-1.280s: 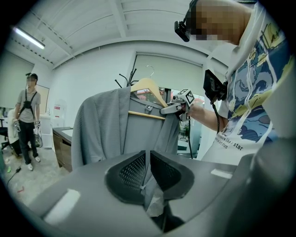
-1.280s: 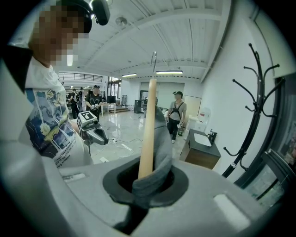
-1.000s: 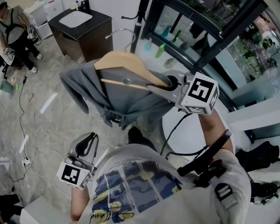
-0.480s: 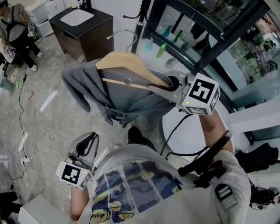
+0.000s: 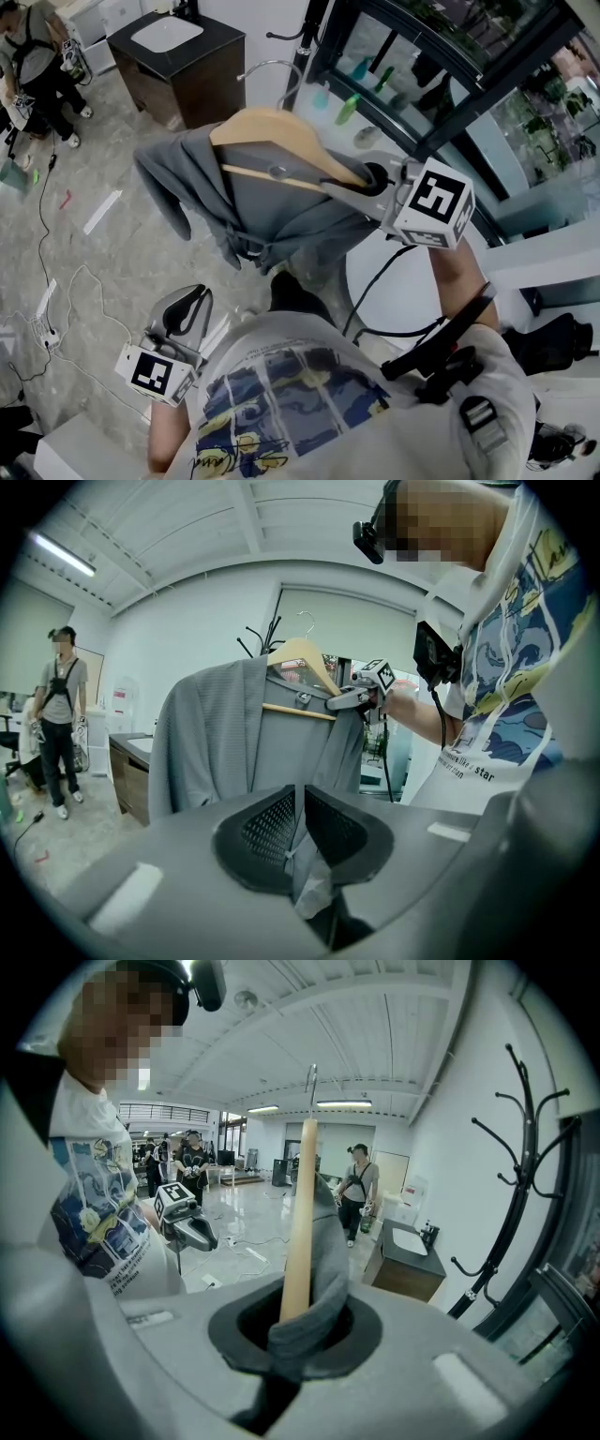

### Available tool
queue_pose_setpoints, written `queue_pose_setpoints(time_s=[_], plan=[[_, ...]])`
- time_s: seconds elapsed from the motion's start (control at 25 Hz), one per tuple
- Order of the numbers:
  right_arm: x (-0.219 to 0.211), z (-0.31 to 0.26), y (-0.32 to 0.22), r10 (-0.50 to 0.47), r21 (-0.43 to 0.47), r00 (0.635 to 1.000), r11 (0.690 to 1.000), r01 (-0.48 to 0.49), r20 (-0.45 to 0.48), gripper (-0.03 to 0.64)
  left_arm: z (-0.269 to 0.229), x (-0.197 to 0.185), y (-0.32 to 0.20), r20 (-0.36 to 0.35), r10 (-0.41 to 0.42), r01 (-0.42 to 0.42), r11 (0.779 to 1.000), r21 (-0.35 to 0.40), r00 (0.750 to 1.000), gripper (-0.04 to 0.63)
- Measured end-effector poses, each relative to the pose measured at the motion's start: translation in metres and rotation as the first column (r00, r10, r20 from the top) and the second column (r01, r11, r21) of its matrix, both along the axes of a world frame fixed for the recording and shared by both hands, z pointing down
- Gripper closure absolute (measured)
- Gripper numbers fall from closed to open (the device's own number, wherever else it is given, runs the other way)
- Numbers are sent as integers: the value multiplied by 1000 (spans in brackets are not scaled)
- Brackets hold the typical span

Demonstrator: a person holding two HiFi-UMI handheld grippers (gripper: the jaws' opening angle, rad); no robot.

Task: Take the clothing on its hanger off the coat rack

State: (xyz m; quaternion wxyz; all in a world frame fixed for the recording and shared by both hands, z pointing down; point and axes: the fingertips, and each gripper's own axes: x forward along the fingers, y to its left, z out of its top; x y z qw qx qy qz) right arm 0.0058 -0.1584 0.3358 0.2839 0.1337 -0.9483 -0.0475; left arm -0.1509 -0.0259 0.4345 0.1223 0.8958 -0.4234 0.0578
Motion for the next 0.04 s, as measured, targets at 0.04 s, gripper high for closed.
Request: queue_pose_setpoints(time_s=[0.04], plan=[[1, 0, -1, 2, 1, 1000, 1000, -2, -1, 611, 1, 0, -1, 0, 0, 0, 1000, -2, 1000, 558]])
